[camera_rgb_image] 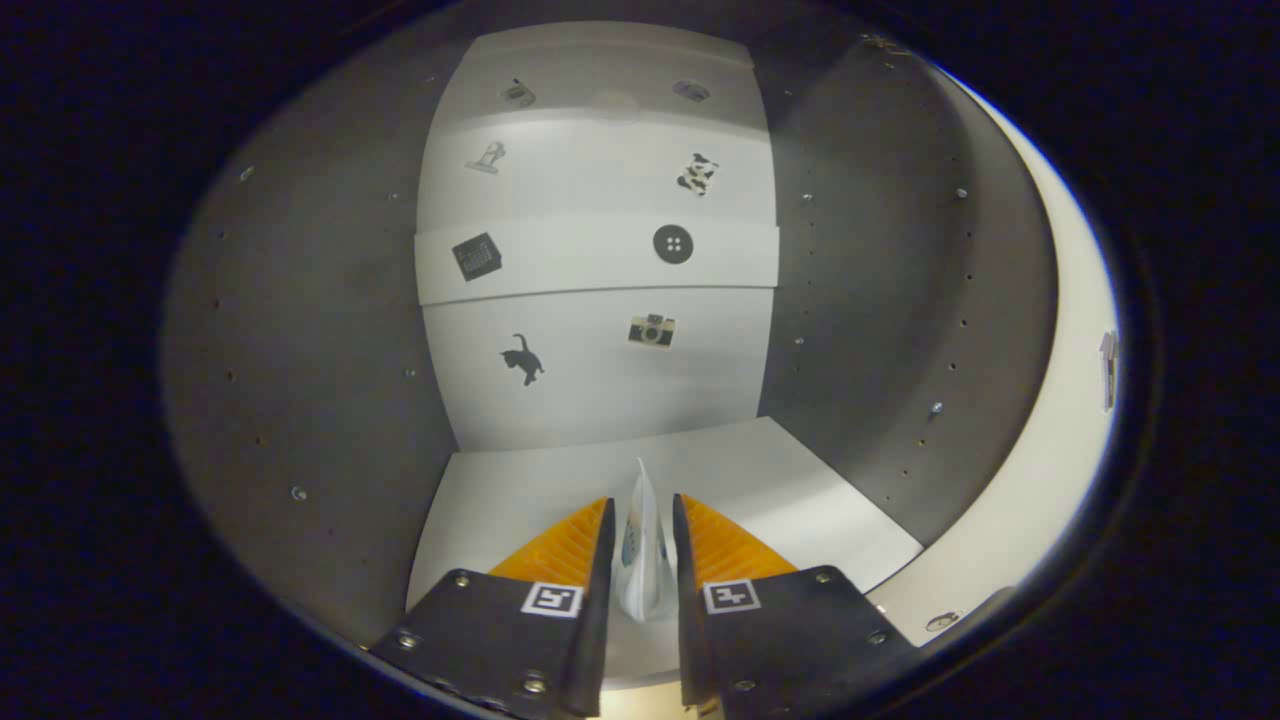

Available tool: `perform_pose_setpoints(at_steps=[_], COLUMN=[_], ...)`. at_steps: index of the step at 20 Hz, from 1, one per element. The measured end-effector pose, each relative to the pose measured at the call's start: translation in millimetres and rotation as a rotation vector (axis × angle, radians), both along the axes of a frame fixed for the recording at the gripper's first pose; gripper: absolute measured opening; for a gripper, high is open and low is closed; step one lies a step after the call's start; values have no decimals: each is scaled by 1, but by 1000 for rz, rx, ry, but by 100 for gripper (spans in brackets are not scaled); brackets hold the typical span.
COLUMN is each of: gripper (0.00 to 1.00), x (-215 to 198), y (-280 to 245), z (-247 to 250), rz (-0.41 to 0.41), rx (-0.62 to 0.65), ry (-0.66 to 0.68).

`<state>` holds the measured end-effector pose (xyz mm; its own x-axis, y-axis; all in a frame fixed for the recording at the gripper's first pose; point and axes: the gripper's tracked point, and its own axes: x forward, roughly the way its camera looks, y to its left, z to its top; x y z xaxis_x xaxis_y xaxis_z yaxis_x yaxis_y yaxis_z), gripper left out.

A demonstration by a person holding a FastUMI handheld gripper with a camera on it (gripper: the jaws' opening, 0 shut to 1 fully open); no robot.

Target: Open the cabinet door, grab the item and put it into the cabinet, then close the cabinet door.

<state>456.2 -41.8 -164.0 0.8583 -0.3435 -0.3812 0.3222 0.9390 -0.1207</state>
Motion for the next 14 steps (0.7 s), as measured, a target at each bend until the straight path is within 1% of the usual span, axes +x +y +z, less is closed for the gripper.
perform_pose_setpoints(at_steps=[1, 4, 7, 9, 11, 12, 14], gripper=[30, 51, 72, 84, 92, 94, 93], x=[-2, 7, 7, 10, 10, 10, 11], y=[2, -4, -2, -2, -1, -1, 2], z=[8, 18, 22, 24, 30, 34, 46], rz=[1, 2, 13, 20, 28, 29, 42], rx=[6, 22, 35, 31, 36, 40, 52], ry=[-23, -84, -98, -111, -138, -153, -194])
